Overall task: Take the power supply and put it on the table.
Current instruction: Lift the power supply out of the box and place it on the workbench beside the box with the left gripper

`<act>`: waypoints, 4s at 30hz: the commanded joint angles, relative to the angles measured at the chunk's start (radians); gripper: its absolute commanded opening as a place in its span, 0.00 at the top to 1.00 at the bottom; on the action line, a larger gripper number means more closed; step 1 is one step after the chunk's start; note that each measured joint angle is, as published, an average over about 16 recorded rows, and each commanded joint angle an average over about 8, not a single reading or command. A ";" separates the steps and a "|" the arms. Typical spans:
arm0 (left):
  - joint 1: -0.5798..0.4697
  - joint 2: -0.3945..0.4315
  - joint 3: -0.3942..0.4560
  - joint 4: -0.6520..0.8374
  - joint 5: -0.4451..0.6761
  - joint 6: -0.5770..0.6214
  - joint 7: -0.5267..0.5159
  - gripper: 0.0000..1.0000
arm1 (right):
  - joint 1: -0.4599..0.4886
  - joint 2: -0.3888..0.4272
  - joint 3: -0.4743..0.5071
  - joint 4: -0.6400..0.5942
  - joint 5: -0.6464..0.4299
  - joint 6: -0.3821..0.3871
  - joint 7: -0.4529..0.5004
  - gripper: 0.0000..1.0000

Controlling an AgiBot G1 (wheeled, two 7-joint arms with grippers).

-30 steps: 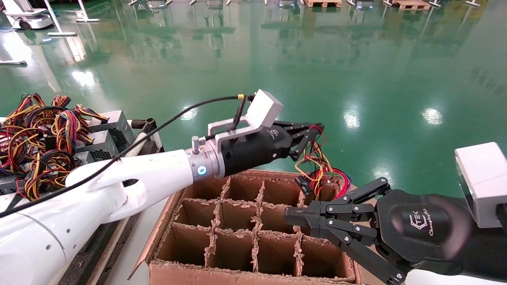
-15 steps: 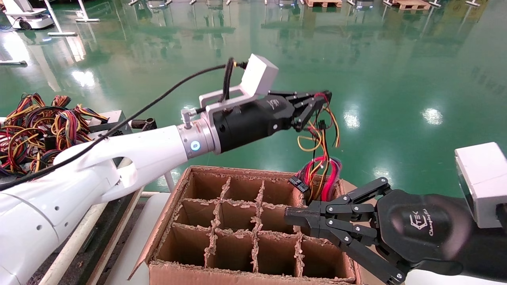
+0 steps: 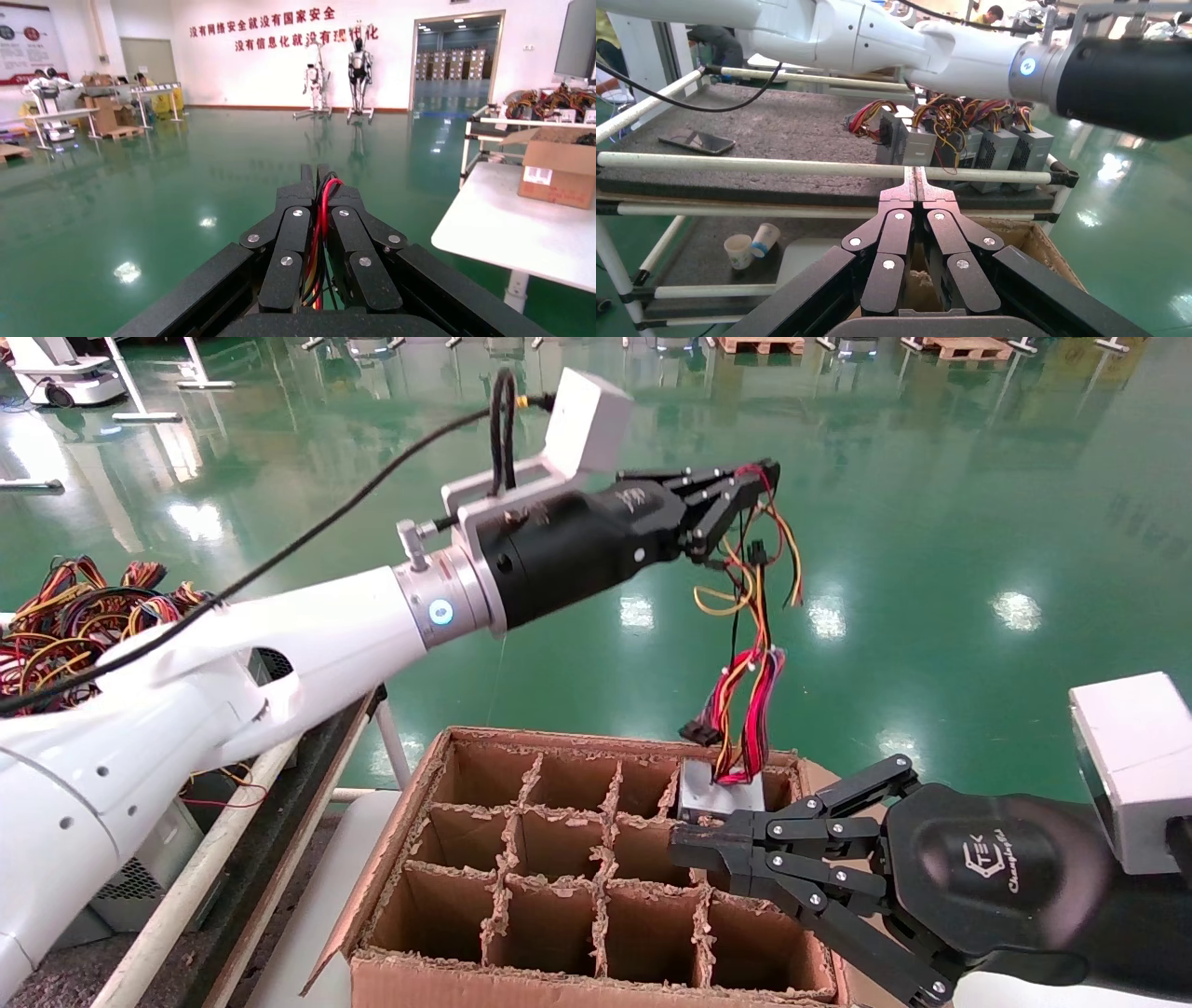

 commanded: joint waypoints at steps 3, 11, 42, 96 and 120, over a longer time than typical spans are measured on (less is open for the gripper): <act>-0.021 -0.001 0.000 0.009 -0.018 0.005 0.001 1.00 | 0.000 0.000 0.000 0.000 0.000 0.000 0.000 1.00; -0.072 -0.004 -0.009 0.037 -0.057 0.034 -0.006 1.00 | 0.000 0.000 0.000 0.000 0.000 0.000 0.000 1.00; -0.334 -0.063 -0.041 0.314 -0.138 0.099 -0.061 1.00 | 0.000 0.000 -0.001 0.000 0.000 0.000 0.000 1.00; -0.752 -0.720 0.147 0.427 0.130 0.344 -0.065 1.00 | 0.000 0.001 -0.001 0.000 0.001 0.001 -0.001 1.00; -0.860 -0.873 0.222 0.445 0.239 0.469 -0.176 1.00 | 0.000 0.001 -0.002 0.000 0.001 0.001 -0.001 1.00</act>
